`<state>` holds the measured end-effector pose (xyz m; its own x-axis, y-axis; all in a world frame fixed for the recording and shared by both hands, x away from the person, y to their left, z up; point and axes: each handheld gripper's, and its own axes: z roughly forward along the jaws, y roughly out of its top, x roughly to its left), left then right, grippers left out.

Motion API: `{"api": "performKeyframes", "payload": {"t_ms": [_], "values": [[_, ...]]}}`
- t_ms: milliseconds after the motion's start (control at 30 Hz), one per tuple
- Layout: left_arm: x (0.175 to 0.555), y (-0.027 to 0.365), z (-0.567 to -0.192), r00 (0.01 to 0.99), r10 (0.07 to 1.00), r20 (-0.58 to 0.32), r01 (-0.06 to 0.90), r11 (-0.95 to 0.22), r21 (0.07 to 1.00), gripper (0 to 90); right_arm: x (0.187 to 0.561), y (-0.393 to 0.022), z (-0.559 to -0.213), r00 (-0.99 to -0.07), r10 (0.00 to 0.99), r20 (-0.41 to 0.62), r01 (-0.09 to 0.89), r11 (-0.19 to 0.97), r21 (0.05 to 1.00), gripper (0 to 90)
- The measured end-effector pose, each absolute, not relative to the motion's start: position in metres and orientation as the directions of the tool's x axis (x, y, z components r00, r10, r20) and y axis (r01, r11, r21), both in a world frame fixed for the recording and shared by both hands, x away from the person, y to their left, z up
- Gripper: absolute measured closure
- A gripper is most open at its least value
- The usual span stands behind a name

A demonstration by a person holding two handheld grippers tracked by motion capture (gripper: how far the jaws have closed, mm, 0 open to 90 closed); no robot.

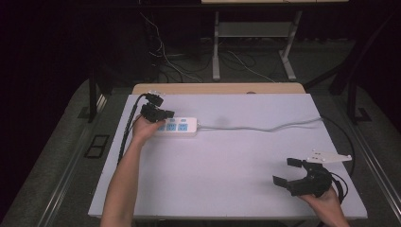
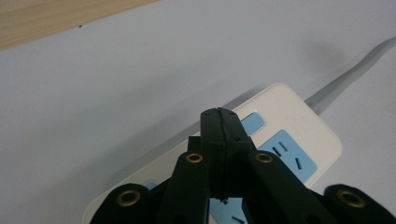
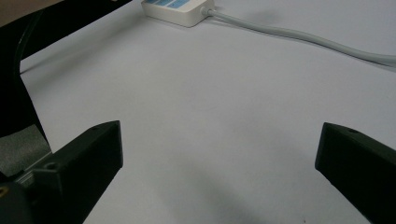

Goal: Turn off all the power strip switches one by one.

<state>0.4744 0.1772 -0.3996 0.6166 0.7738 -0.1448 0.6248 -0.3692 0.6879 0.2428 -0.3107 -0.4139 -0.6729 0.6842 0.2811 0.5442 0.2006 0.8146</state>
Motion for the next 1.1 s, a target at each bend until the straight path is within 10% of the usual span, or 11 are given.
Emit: {"api": "performKeyframes", "payload": {"t_ms": [1100], "values": [[0.472, 0.142, -0.392, 0.686, 0.716, -0.128, 0.574, -0.425, 0.7, 89.4, 0.243, -0.31, -0.414, -0.677, 0.68, 0.281, 0.544, 0.205, 0.814, 0.7]]}}
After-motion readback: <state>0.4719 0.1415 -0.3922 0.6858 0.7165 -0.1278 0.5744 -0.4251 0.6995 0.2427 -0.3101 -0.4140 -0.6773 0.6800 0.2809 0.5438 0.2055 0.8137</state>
